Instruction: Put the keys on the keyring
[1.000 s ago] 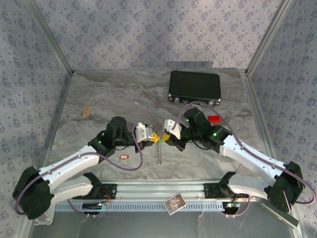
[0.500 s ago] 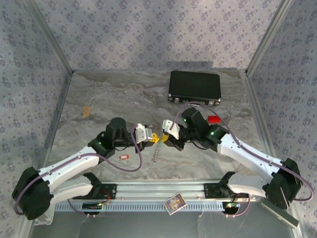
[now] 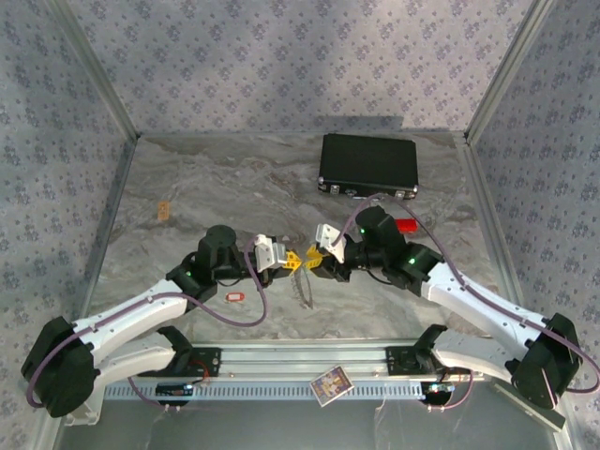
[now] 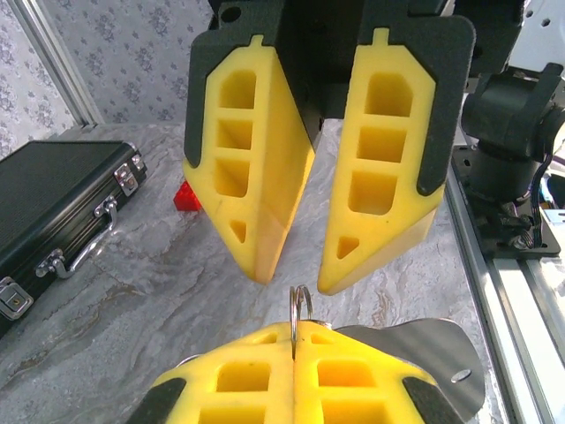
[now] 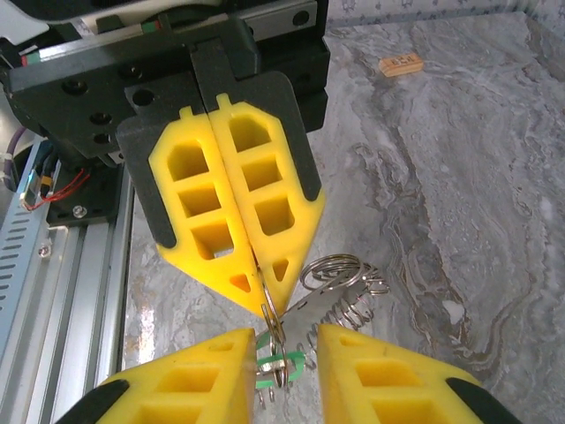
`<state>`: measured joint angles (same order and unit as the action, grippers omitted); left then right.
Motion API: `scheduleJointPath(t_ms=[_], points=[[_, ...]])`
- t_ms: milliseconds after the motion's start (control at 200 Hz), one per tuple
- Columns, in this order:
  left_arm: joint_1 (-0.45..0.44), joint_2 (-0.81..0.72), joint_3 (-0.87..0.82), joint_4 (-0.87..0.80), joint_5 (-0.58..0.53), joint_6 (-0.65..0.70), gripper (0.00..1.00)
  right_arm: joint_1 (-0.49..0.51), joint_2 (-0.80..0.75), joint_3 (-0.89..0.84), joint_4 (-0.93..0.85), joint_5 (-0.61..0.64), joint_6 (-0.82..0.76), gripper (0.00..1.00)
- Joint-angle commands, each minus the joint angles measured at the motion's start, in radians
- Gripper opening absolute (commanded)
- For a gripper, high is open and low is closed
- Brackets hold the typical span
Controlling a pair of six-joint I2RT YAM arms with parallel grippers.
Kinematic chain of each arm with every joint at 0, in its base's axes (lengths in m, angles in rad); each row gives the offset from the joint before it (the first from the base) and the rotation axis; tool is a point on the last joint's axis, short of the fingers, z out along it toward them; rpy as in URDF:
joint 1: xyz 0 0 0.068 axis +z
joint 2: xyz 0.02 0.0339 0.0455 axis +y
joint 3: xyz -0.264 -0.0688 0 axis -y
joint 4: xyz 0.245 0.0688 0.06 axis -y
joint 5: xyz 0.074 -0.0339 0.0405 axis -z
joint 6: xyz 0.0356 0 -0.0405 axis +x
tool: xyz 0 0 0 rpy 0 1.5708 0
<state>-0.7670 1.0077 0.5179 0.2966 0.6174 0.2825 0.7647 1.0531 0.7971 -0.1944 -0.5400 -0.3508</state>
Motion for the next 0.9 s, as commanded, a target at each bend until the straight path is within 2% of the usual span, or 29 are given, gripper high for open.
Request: scheduleJointPath(t_ms=[0,230,410,450,540,590,755,894], points=[[-0.006,-0.021,0.004,0.079,0.040,-0.022,0.00,0.009,0.013,-0.008,0.037,-0.038,0.020,0.23],[-0.005,-0.018,0.001,0.104,0.049,-0.036,0.00,0.020,0.035,-0.001,0.046,-0.048,0.017,0.17],[-0.006,-0.021,0.006,0.084,0.042,-0.027,0.00,0.021,0.041,0.018,0.023,-0.045,-0.002,0.00],[-0.005,-0.023,0.014,0.059,0.022,-0.019,0.00,0.021,0.041,0.029,0.002,-0.038,-0.018,0.00],[-0.005,-0.029,0.036,-0.018,-0.025,0.007,0.21,0.023,0.042,0.064,-0.065,-0.008,-0.054,0.00],[-0.005,-0.034,0.047,-0.061,-0.043,0.026,0.26,0.027,0.049,0.091,-0.114,0.020,-0.081,0.00],[-0.006,-0.029,0.096,-0.205,-0.068,0.085,0.25,0.048,0.094,0.197,-0.294,0.102,-0.167,0.00],[-0.006,-0.021,0.118,-0.239,-0.056,0.101,0.23,0.069,0.124,0.258,-0.377,0.143,-0.205,0.00]])
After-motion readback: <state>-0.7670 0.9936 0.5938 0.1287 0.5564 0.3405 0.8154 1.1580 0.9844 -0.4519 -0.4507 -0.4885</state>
